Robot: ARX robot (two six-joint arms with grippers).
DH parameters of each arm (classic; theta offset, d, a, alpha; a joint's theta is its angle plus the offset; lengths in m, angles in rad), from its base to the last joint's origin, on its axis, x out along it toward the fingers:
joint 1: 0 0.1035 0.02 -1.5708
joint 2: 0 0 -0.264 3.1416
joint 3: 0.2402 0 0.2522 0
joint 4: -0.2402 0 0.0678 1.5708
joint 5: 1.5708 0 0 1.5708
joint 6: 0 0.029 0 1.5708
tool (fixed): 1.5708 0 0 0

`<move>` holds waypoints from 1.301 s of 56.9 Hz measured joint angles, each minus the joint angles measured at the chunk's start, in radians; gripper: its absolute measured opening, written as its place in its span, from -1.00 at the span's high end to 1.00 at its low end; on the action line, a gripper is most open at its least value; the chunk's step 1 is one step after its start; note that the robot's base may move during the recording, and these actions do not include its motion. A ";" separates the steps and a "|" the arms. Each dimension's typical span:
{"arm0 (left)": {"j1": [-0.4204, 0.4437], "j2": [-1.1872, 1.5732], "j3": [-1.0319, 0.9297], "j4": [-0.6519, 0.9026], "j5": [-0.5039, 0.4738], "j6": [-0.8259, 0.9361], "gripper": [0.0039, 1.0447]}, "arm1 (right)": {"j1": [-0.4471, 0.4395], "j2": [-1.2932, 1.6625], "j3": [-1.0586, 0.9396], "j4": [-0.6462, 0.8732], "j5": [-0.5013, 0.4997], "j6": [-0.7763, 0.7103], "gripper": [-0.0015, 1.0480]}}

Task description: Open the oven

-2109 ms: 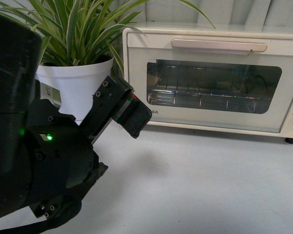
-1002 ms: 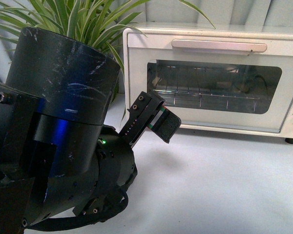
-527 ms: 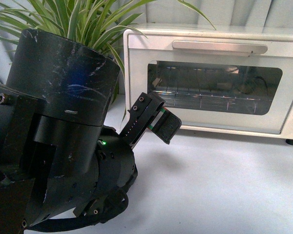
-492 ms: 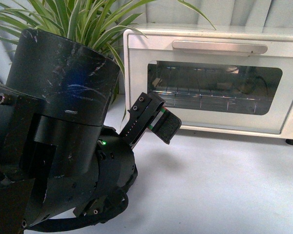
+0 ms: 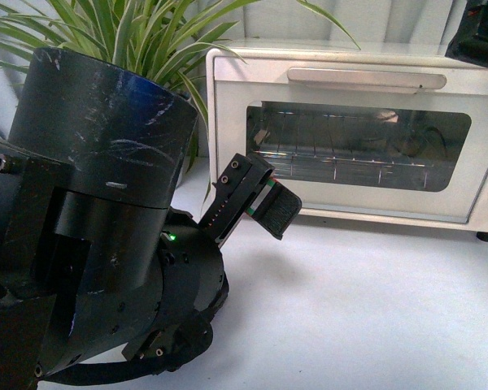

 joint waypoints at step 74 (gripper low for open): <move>0.006 -0.004 0.001 -0.011 0.004 -0.004 -0.88 | 0.013 0.005 -0.045 -0.060 -0.042 -0.043 -0.82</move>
